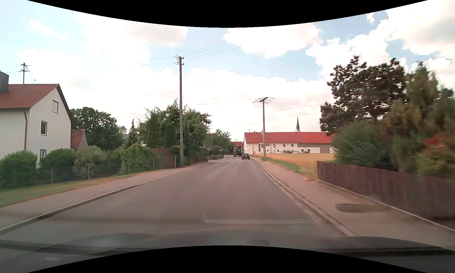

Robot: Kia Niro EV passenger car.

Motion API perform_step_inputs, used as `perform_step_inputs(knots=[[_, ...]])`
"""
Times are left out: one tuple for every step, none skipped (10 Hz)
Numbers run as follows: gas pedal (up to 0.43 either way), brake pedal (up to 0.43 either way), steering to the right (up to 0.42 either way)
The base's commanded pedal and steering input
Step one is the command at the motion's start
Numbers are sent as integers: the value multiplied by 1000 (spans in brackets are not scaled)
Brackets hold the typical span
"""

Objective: Follow the waypoints while adhering to traffic rules and regulations

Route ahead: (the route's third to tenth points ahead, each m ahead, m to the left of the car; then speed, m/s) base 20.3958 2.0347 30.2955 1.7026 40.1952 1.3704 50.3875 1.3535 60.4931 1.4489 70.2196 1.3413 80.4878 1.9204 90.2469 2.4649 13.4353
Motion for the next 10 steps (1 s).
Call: perform_step_inputs(knots=[[130,0,10],[130,0,10],[130,0,10],[130,0,10],[130,0,9],[130,0,10],[130,0,9],[130,0,9],[130,0,10],[130,0,9]])
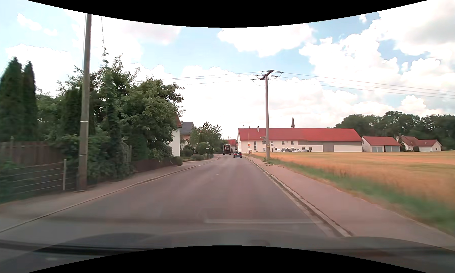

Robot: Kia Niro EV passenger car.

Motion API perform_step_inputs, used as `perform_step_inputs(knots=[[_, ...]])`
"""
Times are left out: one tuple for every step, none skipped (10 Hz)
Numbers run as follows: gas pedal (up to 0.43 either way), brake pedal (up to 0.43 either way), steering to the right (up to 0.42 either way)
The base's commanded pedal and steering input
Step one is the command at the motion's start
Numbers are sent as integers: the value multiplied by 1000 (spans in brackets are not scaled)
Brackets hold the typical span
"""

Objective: Follow the waypoints while adhering to traffic rules and regulations

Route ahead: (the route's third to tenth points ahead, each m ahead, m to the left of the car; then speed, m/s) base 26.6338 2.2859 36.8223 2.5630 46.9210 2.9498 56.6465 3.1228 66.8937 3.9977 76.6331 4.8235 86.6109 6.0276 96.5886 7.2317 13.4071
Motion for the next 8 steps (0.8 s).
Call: perform_step_inputs(knots=[[150,0,9],[157,0,9],[157,0,8],[157,0,6],[157,0,3],[157,0,1],[150,0,1],[150,0,-1]])
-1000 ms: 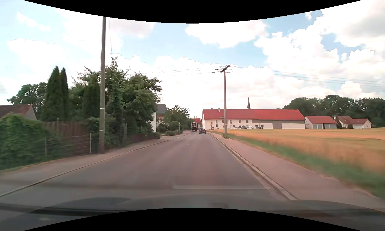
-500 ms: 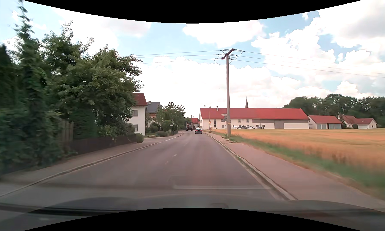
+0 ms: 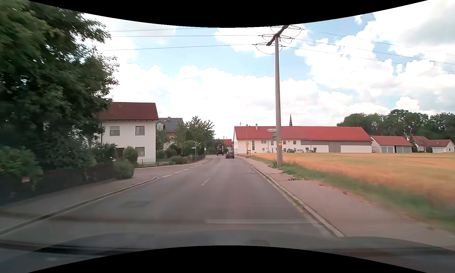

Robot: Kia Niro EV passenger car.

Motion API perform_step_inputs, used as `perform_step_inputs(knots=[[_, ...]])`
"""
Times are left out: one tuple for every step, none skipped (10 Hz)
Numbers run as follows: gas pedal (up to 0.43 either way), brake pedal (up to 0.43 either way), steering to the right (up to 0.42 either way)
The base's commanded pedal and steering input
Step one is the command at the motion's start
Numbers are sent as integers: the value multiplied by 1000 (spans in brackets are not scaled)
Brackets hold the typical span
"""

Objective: Follow the waypoints while adhering to traffic rules and regulations

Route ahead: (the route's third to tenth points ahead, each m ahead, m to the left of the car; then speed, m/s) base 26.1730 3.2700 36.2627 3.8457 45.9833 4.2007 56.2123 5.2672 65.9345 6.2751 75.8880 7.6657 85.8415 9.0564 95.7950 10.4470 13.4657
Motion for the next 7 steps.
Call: perform_step_inputs(knots=[[150,0,-2],[138,0,-2],[138,0,-4],[130,0,-8],[130,0,-11],[130,0,-11],[130,0,-11]])
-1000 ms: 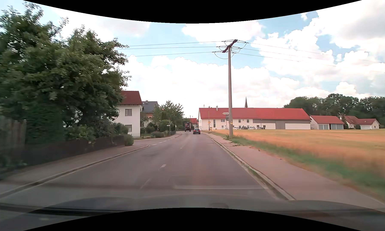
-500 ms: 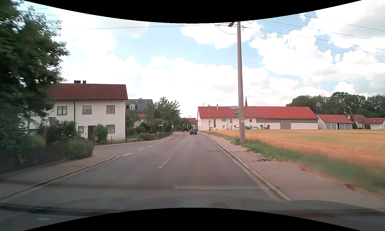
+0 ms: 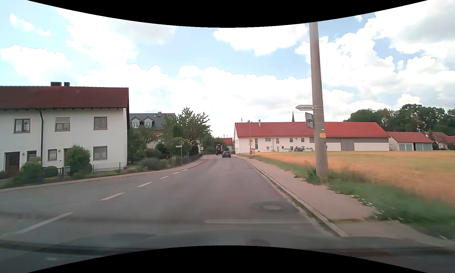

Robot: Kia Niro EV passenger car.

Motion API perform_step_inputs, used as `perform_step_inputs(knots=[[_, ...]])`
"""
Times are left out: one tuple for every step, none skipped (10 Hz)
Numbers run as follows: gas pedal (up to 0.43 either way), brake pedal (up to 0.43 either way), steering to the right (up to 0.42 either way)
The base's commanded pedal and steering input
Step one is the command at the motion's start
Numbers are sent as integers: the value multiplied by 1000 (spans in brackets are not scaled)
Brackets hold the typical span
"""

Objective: Follow the waypoints while adhering to traffic rules and regulations

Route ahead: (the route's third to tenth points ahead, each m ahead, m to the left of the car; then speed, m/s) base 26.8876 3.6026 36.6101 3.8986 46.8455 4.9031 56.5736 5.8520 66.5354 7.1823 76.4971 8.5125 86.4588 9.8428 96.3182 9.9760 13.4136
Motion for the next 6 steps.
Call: perform_step_inputs(knots=[[130,0,-11],[130,0,-11],[130,0,-11],[110,0,-12],[110,0,-12],[110,0,-12]])
